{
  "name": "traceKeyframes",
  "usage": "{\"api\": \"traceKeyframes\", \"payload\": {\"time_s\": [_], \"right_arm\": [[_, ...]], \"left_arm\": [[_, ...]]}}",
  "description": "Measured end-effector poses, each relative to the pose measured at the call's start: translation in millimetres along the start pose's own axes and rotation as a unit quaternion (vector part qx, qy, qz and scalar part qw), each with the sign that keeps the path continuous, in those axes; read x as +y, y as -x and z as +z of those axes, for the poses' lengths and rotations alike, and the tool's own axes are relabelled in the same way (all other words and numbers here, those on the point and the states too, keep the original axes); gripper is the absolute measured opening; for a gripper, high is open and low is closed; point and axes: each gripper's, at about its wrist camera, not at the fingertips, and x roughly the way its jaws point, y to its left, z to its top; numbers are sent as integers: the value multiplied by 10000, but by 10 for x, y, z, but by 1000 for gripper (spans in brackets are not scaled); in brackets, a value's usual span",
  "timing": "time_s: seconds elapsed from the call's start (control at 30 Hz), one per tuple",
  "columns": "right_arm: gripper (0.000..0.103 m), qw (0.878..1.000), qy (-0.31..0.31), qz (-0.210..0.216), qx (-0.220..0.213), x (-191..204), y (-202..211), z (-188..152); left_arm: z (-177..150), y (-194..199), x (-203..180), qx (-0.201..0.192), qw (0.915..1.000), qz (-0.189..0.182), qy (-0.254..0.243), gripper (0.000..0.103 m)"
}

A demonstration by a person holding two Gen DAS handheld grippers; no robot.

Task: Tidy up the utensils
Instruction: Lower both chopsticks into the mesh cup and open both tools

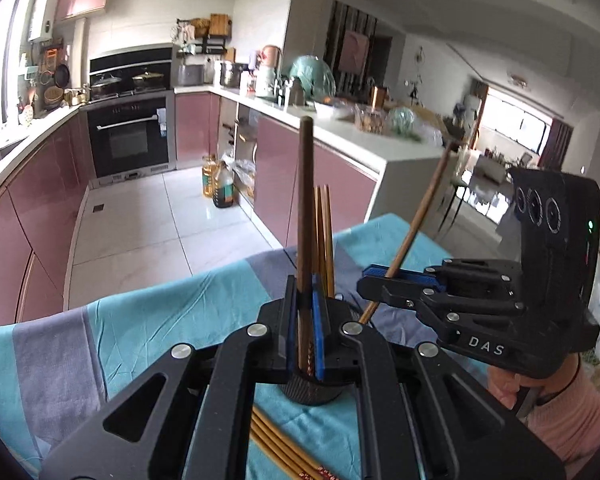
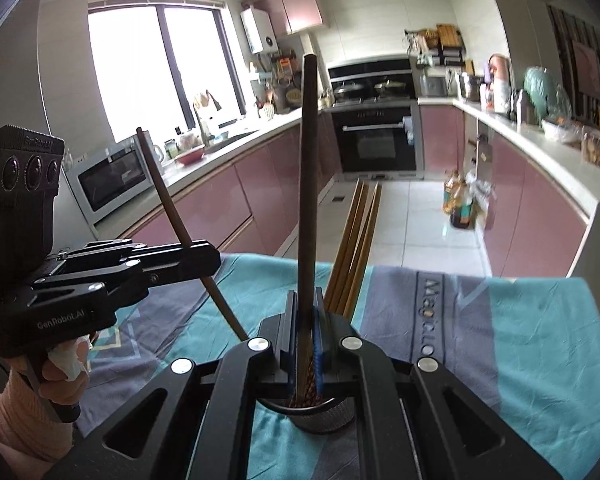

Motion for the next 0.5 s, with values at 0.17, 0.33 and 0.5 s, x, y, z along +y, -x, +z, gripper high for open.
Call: {"api": "traceKeyframes", "payload": {"time_s": [0.17, 0.33, 0.5], "right_arm": [[6, 9995, -141, 70, 282, -55, -144, -17], [7, 9989, -287, 31, 373, -123, -241, -15], [8, 9985, -354, -62, 408, -165, -302, 28]], "left_arm": [[-11, -182, 8, 317, 9994, 4, -107, 7], [-9, -378, 45, 538, 9985, 60, -109, 7], [41, -542, 102, 623, 9979, 136, -84, 8]]}}
